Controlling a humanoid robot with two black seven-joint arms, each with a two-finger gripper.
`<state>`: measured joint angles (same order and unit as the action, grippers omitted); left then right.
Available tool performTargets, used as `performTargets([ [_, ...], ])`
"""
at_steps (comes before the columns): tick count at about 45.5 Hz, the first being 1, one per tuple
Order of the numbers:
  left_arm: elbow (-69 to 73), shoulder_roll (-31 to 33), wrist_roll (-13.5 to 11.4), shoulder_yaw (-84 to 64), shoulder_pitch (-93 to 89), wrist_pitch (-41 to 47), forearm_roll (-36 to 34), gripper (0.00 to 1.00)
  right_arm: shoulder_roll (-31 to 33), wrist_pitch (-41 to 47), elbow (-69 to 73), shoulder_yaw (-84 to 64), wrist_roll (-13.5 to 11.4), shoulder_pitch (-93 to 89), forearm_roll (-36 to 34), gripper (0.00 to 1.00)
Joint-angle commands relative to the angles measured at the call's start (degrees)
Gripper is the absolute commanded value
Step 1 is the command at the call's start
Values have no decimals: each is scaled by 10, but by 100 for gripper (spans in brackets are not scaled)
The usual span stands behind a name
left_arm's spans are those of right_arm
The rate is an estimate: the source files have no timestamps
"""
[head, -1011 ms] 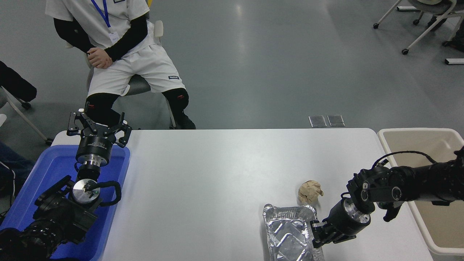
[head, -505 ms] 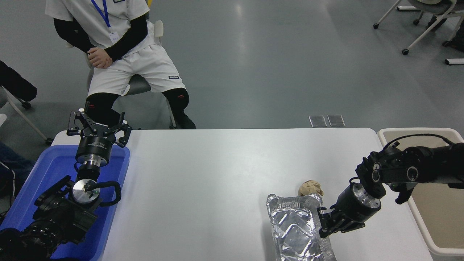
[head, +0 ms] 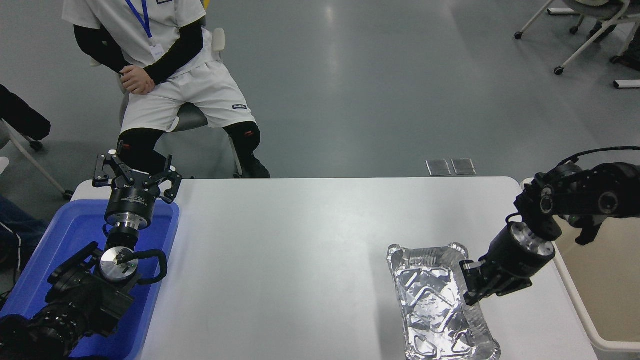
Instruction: Pick up foil plate and place in dustbin
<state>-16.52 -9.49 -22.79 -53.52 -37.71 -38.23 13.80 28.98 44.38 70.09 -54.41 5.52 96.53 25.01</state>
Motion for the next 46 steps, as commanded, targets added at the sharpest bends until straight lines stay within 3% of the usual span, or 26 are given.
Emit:
performTargets([
  [1, 0, 0, 0, 0, 0, 0, 0, 99, 30, 6, 8, -11, -20, 79, 1, 0],
  [10, 0, 0, -1, 0, 0, 0, 0, 99, 43, 6, 7, -25, -38, 117, 3, 0],
  [46, 0, 0, 0, 0, 0, 0, 0, 99, 44, 6, 7, -90, -38, 280, 2, 0],
])
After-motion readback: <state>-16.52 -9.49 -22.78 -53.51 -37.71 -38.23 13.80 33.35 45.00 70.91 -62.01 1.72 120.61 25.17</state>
